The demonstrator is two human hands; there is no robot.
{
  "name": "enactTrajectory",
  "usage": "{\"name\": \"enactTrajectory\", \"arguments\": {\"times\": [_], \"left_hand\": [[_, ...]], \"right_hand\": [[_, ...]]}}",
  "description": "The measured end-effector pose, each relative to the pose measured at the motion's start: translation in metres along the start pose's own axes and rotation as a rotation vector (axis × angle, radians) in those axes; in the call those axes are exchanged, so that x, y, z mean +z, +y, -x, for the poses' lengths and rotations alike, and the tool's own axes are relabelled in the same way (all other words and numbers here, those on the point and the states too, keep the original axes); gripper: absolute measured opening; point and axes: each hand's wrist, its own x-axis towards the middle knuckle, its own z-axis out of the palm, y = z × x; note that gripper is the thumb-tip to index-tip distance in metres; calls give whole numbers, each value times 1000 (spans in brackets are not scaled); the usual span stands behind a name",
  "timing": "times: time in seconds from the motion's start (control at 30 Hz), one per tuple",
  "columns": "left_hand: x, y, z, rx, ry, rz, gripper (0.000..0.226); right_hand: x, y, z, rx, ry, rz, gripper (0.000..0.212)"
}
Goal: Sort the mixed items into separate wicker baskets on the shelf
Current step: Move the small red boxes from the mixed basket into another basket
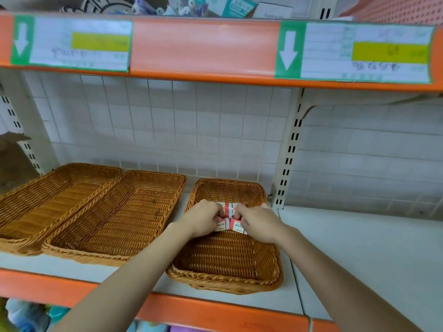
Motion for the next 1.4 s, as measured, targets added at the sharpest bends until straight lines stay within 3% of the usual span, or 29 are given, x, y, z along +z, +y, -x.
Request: {"name": "enactTrajectory", "arguments": {"times": [0.23, 0.57, 0.8, 0.93, 1.07, 1.4], "left_hand": [[2, 0, 1, 7, -3, -79, 28], [-7, 5, 5, -15, -146, -94, 27], [-14, 1, 10, 117, -181, -131, 31], [-15, -2, 11, 144, -216, -176, 40], [-15, -2, 10, 186, -215, -250, 47], [-17, 2, 5, 204, -172, -350, 32]], "right_hand": [[-1, -3, 0, -12, -1, 116, 27], [-13, 0, 2, -81, -107, 41, 37], [-17, 0, 3, -186, -156, 147, 40], [-19, -3, 3, -157, -136, 234, 27], [-16, -5, 3, -123, -135, 306, 36], [-15, -4, 2, -106, -142, 251, 21]]}}
